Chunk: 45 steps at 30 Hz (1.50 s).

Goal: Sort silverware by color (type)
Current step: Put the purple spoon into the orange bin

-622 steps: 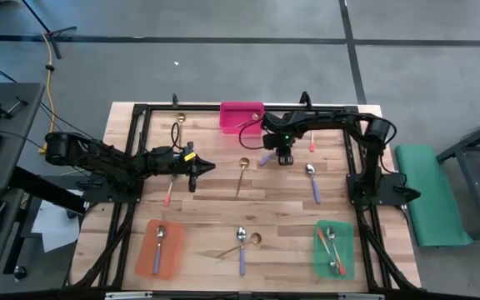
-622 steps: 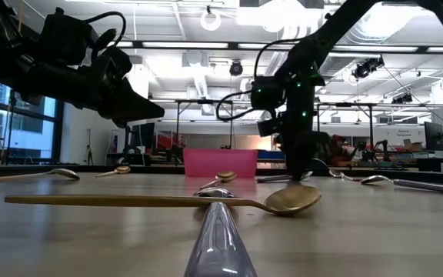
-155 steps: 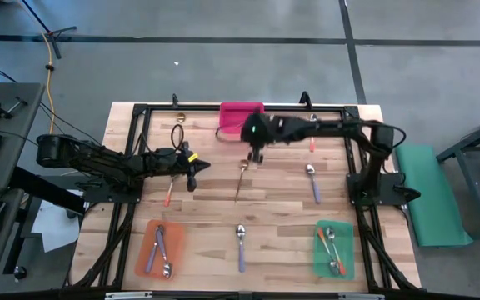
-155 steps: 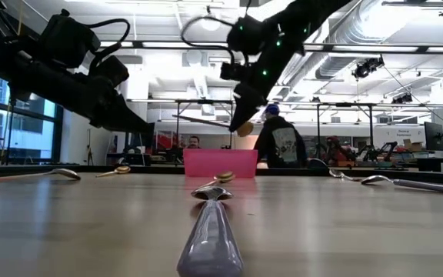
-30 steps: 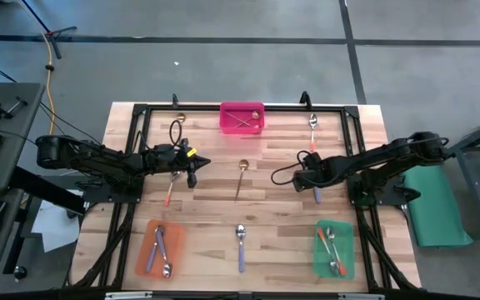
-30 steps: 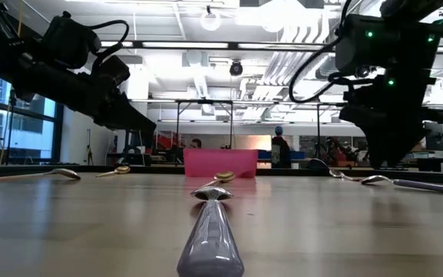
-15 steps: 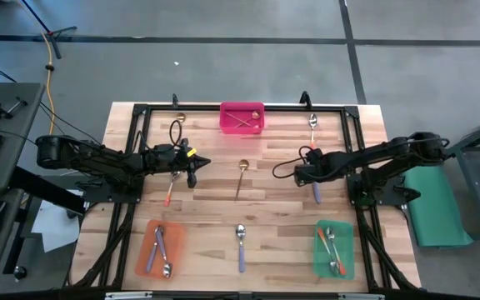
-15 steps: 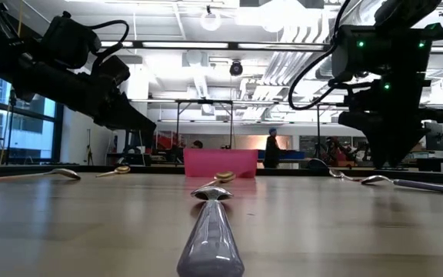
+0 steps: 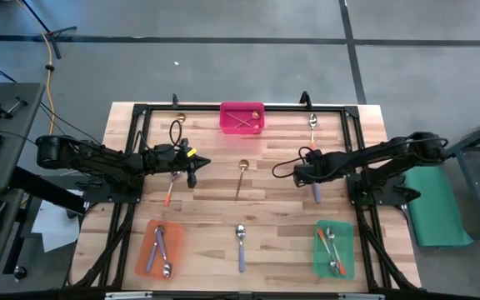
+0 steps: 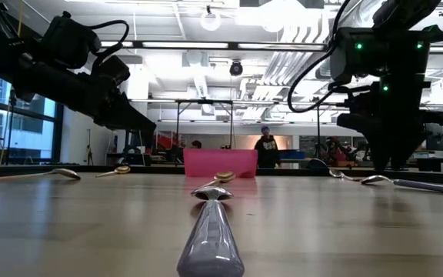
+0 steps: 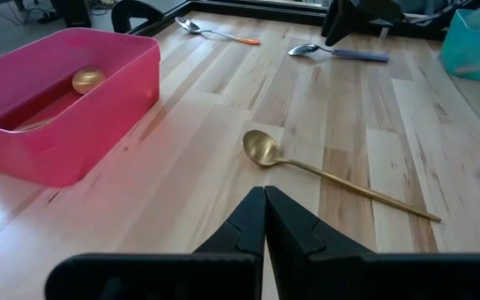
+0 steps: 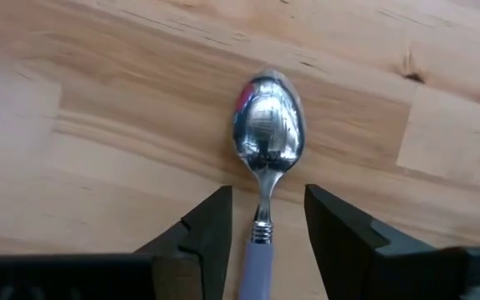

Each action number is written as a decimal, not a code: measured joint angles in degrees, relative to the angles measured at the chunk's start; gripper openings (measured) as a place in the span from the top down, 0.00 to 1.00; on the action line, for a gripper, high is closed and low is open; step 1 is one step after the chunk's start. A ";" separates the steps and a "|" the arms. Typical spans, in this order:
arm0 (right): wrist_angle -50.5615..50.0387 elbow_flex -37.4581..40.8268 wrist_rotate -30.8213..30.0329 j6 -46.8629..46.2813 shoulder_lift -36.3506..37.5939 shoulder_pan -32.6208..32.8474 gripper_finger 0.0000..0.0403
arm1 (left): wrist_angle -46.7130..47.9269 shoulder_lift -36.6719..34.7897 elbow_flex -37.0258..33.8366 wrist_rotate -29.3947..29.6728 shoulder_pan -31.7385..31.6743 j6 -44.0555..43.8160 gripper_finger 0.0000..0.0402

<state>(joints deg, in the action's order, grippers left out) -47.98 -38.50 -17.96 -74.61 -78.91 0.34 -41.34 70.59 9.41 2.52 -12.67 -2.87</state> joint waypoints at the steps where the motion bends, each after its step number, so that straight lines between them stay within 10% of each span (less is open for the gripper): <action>1: 0.16 0.00 0.06 0.02 -0.67 0.00 0.67 | 0.00 0.02 0.00 0.00 0.00 0.01 1.00; 24: 16.29 0.15 -9.01 18.14 -6.57 -0.13 0.98 | -1.89 0.02 0.00 -0.53 0.67 -3.06 1.00; 36: 64.47 0.00 -13.46 52.97 -6.88 0.31 1.00 | -6.34 0.02 0.00 -1.86 5.61 -1.03 0.98; 45: 91.13 0.00 -2.94 69.11 -6.89 2.01 1.00 | -11.57 0.02 2.43 -1.99 8.22 -1.86 0.80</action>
<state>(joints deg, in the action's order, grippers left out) 43.15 -38.50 -20.89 -5.49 -85.80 2.34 -52.91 70.61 11.84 0.53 -4.45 -4.73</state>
